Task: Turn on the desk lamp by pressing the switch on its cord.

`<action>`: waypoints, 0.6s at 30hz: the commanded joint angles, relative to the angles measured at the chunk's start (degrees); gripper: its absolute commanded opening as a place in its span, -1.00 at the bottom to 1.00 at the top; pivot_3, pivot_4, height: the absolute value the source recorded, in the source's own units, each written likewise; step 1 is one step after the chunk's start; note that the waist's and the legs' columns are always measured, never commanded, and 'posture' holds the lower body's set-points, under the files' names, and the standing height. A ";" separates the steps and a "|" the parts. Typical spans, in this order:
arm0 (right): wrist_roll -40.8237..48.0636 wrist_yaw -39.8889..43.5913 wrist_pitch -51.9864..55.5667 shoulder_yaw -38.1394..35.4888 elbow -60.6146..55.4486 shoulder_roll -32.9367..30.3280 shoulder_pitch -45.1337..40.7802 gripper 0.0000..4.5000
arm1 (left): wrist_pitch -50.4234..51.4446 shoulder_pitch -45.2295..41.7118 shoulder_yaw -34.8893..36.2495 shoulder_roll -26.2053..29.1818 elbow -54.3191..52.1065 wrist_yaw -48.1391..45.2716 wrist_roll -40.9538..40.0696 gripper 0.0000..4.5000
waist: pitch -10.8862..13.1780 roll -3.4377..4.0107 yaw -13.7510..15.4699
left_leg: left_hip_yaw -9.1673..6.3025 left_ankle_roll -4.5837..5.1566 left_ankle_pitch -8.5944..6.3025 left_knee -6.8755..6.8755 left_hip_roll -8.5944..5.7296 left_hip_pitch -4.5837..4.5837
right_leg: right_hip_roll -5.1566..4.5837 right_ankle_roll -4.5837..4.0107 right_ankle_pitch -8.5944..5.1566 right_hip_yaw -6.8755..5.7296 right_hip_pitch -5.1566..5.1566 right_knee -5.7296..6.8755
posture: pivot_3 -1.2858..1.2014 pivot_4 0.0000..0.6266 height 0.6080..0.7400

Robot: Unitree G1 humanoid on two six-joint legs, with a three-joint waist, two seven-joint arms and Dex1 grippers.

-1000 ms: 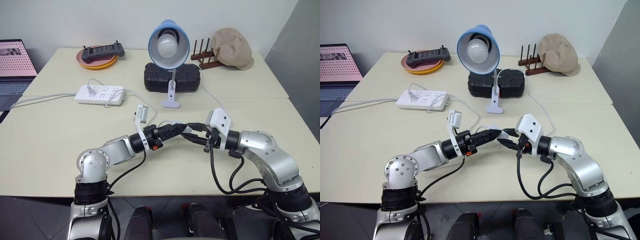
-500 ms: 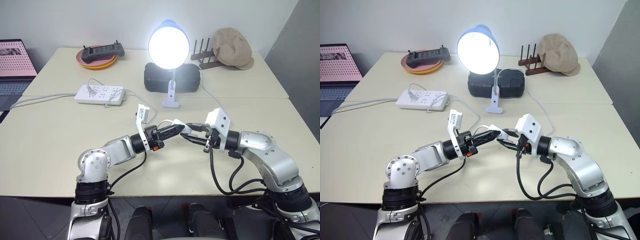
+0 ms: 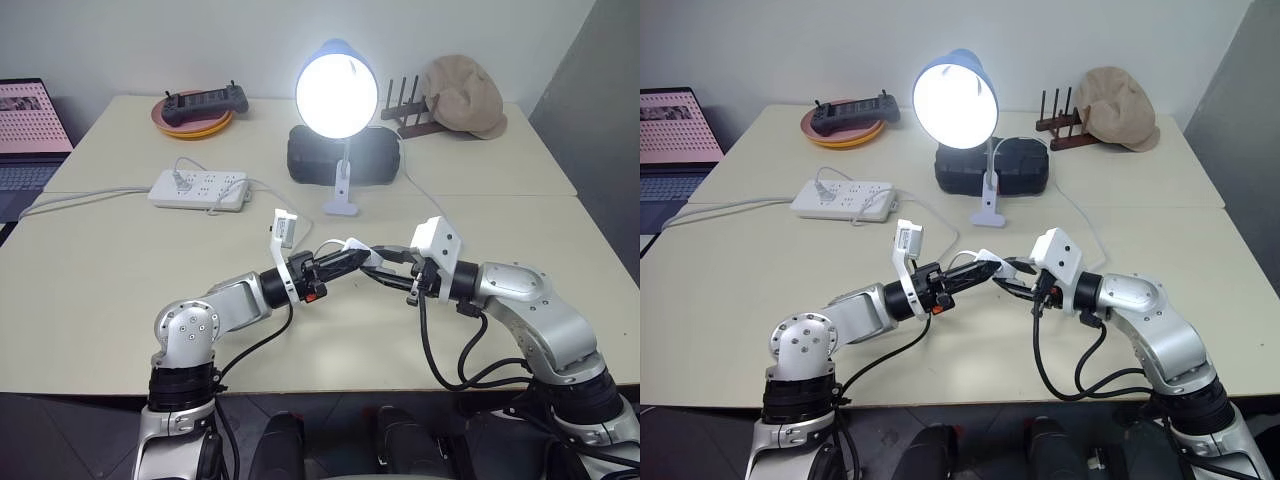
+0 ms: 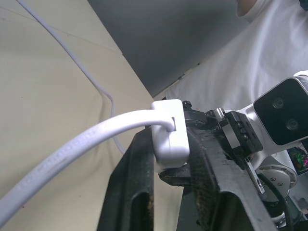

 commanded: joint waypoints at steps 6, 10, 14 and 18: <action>-4.08 -0.18 -6.02 0.97 10.98 2.34 -4.59 -0.51 | 3.04 6.99 7.16 9.51 -8.21 1.16 -7.48 0.46 | 0.01 0.00 -0.67 | 0.02 0.00 0.00 -0.06 0.02 0.00 | 0.00 -0.17 -0.10 0.02 -0.06 0.00 | 0.03 -0.52 1.00; -9.52 -1.41 -8.35 3.38 23.21 3.83 -10.04 -0.51 | 1.71 8.48 9.54 18.69 -12.83 -2.01 -5.62 0.84 | 0.03 -0.02 -1.20 | 0.01 0.00 0.00 -0.12 0.04 0.00 | 0.02 -0.25 -0.13 0.02 -0.16 0.03 | 0.03 -0.52 1.00; -12.67 0.30 -11.23 5.32 32.30 4.87 -13.43 -0.51 | -3.15 6.96 7.80 27.37 -14.35 -8.07 2.28 1.00 | 0.04 -0.04 -0.86 | 0.04 0.00 0.00 -0.20 0.00 -0.05 | -0.02 -0.29 -0.16 0.02 -0.15 -0.11 | 0.03 -0.52 1.00; -14.05 2.50 -12.55 6.71 38.27 6.01 -15.73 -0.51 | -11.97 7.15 2.95 36.38 -14.83 -16.72 14.49 1.00 | 0.06 -0.05 -0.92 | 0.08 -0.01 0.01 -0.48 0.02 -0.07 | -0.01 -0.25 -0.11 0.02 -0.16 -0.45 | 0.03 -0.52 1.00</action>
